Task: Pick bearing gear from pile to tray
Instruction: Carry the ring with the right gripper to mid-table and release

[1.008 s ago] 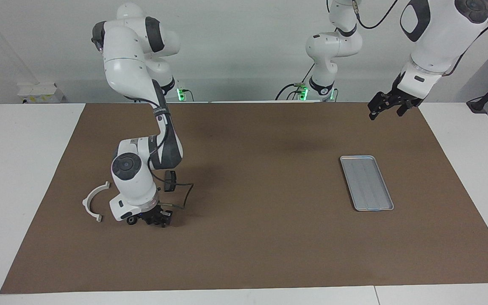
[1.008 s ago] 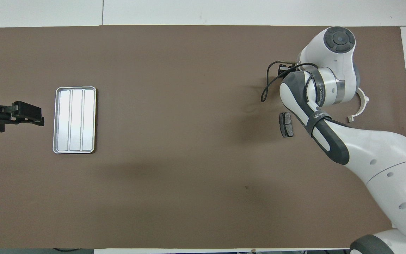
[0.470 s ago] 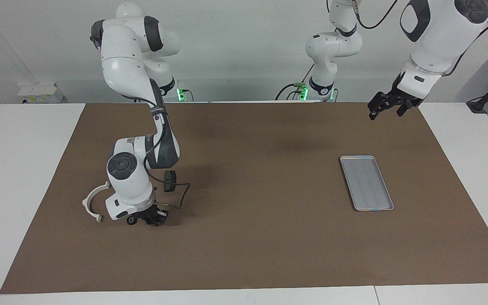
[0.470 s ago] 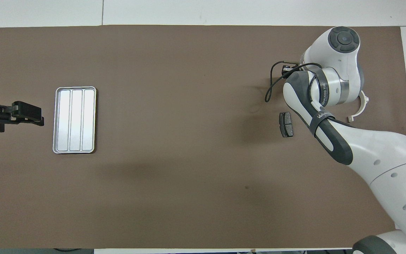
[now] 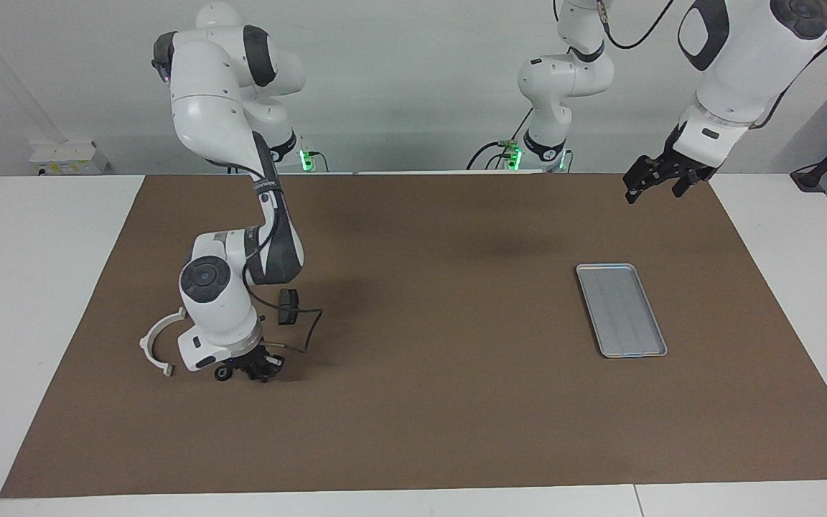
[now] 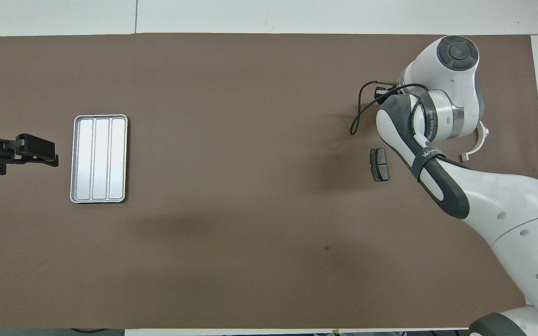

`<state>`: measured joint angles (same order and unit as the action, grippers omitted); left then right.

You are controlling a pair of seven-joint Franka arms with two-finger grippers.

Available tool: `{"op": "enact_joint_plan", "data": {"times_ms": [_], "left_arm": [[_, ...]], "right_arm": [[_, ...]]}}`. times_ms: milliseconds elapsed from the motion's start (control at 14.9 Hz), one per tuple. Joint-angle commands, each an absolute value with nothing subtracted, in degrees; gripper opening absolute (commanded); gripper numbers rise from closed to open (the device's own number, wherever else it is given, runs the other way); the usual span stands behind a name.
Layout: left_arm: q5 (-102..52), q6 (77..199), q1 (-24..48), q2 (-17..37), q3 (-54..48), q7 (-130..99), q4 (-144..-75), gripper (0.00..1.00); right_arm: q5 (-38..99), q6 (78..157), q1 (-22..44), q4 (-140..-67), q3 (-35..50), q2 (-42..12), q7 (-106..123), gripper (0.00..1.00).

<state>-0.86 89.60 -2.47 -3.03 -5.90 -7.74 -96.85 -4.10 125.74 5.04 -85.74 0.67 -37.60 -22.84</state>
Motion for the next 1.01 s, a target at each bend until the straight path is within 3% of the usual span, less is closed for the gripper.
{"op": "enact_joint_plan", "data": {"times_ms": [0, 202, 538, 806, 941], "left_arm": [[-0.79, 88.68, -2.11, -3.95, -5.62, -7.65, -96.94, 1.00], [-0.79, 88.68, -2.11, -3.95, -5.54, -7.65, -96.94, 1.00], [-0.79, 88.68, -2.11, -3.87, -5.62, -7.65, -96.94, 1.00], [-0.79, 88.68, -2.11, -3.87, -5.54, -7.65, -96.94, 1.00], [-0.79, 88.68, -2.11, -3.87, -5.62, -7.65, -96.94, 1.00]], "right_arm": [[-4.30, 117.82, 4.83, -84.50, 1.49, -36.92, -22.68, 0.00], [-4.48, 102.87, 5.45, -74.99, 1.58, -35.26, -19.79, 0.00], [-3.52, 89.94, 10.88, -74.27, 1.84, -24.72, -18.54, 0.00], [4.65, 89.03, 20.45, -74.27, 1.84, -19.86, -39.39, 0.00], [5.71, 94.28, 26.43, -74.53, 2.02, -19.86, -54.95, 0.00]]}}
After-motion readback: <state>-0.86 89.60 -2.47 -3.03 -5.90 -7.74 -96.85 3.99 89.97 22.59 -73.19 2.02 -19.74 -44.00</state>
